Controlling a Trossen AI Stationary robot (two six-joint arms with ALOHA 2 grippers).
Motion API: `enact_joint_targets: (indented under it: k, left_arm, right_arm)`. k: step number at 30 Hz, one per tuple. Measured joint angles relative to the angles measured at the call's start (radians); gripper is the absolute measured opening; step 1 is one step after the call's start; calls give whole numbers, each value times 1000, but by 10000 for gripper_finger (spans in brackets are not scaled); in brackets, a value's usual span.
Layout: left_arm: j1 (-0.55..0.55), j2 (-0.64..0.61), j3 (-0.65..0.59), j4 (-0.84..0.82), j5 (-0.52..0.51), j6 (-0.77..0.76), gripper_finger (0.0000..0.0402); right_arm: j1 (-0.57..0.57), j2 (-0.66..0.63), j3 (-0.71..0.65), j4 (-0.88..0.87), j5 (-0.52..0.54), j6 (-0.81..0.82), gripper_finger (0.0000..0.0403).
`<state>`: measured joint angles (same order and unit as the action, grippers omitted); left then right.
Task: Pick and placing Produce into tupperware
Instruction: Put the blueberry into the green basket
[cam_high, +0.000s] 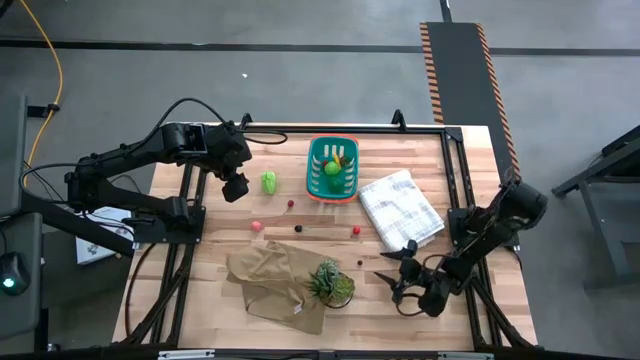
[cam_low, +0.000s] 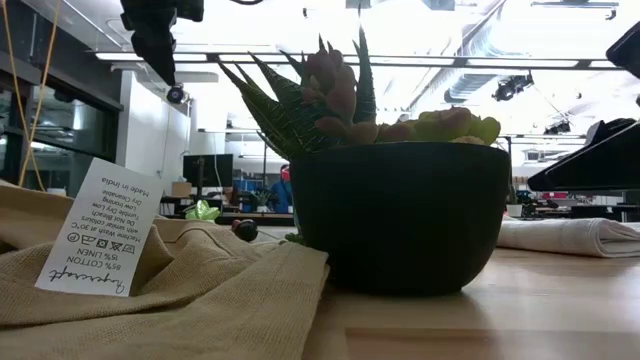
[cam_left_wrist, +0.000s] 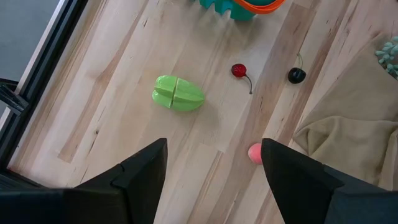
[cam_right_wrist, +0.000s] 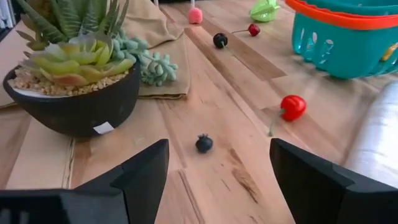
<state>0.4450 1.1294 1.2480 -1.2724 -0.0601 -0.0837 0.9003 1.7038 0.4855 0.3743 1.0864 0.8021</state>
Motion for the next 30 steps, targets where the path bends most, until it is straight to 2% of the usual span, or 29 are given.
enact_joint_targets:
  k: [4,9,15,20,30]
  left_arm:
    - [0,0,0,0,0,0,248]
    - [0,0,0,0,0,0,248]
    - [0,0,0,0,0,0,248]
    - [0,0,0,0,0,0,248]
    - [0,0,0,0,0,0,248]
  right_arm:
    - [-16,51,43,16,-10,-38,270]
    - [-43,95,58,92,-84,-44,270]
    - [-76,98,57,113,-98,-58,270]
    - [-110,98,57,109,-160,-70,270]
    - [-138,144,56,138,-177,-77,270]
